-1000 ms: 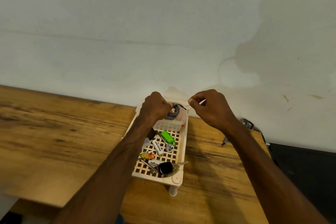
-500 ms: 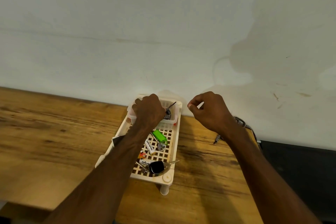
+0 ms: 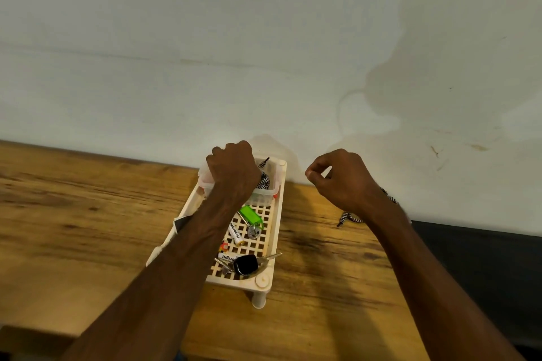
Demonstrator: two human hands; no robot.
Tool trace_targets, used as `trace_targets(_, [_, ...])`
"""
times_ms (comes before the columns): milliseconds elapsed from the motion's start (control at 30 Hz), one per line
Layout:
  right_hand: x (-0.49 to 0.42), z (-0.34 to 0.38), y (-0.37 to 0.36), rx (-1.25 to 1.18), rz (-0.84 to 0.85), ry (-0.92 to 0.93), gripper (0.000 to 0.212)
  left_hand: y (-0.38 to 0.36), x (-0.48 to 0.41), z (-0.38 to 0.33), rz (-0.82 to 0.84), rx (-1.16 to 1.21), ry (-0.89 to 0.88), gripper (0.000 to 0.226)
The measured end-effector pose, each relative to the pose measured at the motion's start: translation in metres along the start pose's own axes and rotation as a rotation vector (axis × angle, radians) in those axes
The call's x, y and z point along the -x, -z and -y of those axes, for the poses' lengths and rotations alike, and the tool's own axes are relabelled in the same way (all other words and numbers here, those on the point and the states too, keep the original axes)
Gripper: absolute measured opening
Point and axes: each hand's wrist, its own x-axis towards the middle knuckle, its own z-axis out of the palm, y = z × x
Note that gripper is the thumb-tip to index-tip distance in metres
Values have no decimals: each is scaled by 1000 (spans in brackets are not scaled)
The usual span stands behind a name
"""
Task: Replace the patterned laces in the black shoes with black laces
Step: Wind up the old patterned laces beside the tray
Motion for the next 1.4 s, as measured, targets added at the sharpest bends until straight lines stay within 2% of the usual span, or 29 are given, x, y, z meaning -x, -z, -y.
trace_targets(167, [3,-10,4,15,13,-13,10,-1,-1,-5,-75,201,-118,22])
trace_targets(533, [5,-23,15,44,18,-5,11,-4,1,-5,20,207,-215,12])
trace_targets(733, [12,-58,31,148,59,-107,15,7,13,-16,-136,225,-214,16])
trace_targets(833, [20,-84,26,240,125,-223,18,10,32,-31,-202,329,-305,22])
trace_targets(900, [28,-96,18,302,202,-237,17,8,46,-43,-238,365,-376,23])
trace_targets(967, [36,-102,8,341,267,-229,9,4,59,-54,-238,398,-428,26])
trace_targets(1033, [40,-107,0,349,258,-227,18,-2,71,-64,-217,423,-465,27])
trace_targets(1133, [48,-104,-1,380,256,-214,14,-11,82,-73,-118,432,-525,27])
trace_targets(1233, [62,-92,19,213,308,-170,8,-17,86,-79,54,498,-644,31])
trace_targets(1300, [72,-78,39,-45,223,-172,18,-16,89,-84,172,619,-696,32])
trace_targets(1400, [82,-58,66,-502,70,-201,26,-7,97,-93,289,844,-682,31])
